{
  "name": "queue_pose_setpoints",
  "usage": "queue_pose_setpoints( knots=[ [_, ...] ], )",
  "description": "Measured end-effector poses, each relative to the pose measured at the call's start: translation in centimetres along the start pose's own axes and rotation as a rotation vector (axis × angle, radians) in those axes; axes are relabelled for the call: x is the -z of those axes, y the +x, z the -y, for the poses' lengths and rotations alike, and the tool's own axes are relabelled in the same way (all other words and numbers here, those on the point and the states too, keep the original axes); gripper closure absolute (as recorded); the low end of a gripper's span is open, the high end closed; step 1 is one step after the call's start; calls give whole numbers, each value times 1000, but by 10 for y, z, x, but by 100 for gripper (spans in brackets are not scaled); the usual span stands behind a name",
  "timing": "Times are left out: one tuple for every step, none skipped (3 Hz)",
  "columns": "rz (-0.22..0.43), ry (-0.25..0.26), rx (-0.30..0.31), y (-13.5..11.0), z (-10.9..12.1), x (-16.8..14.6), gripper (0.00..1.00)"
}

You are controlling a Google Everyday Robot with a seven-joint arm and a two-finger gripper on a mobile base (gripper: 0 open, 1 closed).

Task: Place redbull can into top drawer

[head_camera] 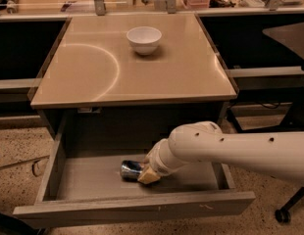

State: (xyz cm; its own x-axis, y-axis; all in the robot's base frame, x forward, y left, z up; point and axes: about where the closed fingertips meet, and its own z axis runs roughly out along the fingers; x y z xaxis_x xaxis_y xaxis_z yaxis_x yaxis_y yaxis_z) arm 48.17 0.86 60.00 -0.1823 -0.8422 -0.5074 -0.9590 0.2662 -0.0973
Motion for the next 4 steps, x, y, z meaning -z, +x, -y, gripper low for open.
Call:
queue_pose_setpoints(
  knots=[
    [0, 0, 0, 0, 0, -1, 82],
    [0, 0, 0, 0, 0, -1, 58],
    [0, 0, 0, 0, 0, -1, 36],
    [0, 0, 0, 0, 0, -1, 13]
  ],
)
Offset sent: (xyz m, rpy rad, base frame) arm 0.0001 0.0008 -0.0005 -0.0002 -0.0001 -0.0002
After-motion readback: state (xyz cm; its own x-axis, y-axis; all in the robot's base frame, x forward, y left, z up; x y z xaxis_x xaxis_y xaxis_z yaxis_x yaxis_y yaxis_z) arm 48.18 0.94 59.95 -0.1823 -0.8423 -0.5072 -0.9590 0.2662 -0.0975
